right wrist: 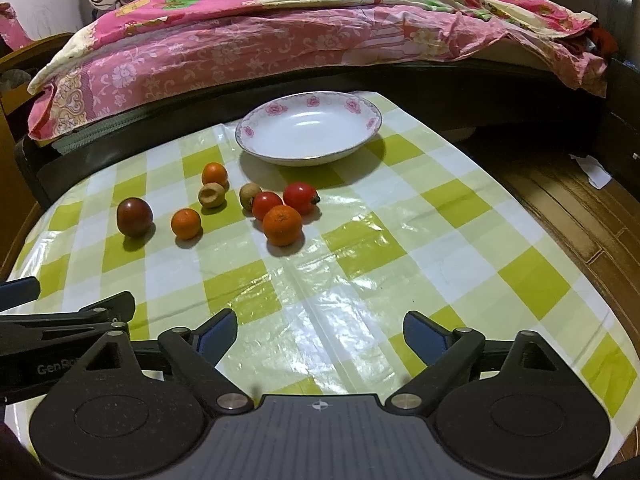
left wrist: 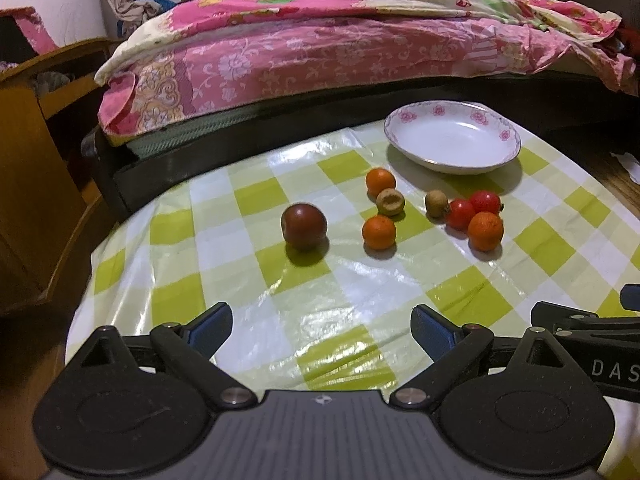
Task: Organize fruits
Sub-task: 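Grasp the large mandarin with the left tool while the right tool grasps a small tangerine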
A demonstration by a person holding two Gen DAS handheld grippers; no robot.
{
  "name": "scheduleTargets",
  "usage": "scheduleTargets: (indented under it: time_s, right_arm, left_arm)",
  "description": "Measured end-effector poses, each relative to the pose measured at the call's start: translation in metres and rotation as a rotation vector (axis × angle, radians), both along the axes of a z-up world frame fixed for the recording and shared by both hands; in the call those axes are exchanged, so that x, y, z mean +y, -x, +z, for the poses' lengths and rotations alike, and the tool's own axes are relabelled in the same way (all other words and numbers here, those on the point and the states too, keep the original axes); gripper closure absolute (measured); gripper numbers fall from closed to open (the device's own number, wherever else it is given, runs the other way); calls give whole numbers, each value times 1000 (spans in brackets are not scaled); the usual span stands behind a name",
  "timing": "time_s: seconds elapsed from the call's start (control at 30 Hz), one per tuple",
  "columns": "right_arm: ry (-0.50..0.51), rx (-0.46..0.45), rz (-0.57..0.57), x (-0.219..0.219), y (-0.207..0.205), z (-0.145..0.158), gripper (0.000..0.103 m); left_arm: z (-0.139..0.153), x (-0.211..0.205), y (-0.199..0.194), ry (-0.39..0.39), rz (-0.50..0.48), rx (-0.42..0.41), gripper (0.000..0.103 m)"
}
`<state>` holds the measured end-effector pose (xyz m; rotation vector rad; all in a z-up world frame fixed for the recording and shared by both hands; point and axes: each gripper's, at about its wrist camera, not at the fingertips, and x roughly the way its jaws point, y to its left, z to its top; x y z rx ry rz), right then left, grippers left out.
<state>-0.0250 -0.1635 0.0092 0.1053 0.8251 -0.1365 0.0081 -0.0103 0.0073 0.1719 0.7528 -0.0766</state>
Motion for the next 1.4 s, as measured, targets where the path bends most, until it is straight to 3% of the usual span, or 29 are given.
scheduleTargets:
  time_s: [0.17, 0.37, 0.53, 0.7, 0.77, 1.13, 1.3, 1.4]
  right_arm:
    - [-1, 9, 40, 1, -14, 4, 22]
    - [45, 5, 111, 2, -35, 11, 22]
    - [4, 25, 152, -5, -53, 10, 24]
    - [4, 33, 237, -8, -74, 7, 32]
    - [2, 44, 258, -11, -84, 3, 39]
    - [-94, 127, 293, -24, -106, -22, 63]
    - [-79, 112, 310, -26, -109, -23, 67]
    - [-100, 110, 311, -29, -112, -24, 68]
  left_arm:
    - [3, 1, -13, 8, -24, 4, 6]
    - [3, 5, -35, 50, -52, 26, 6]
    - [5, -2, -55, -7, -145, 30, 6]
    - [-2, -5, -72, -28, -200, 44, 6]
    - [-6, -5, -76, -15, -225, 48, 7]
    - [-22, -19, -94, 19, -368, 61, 15]
    - [-26, -23, -102, 8, -383, 50, 17]
    - [-32, -21, -113, 29, -370, 91, 24]
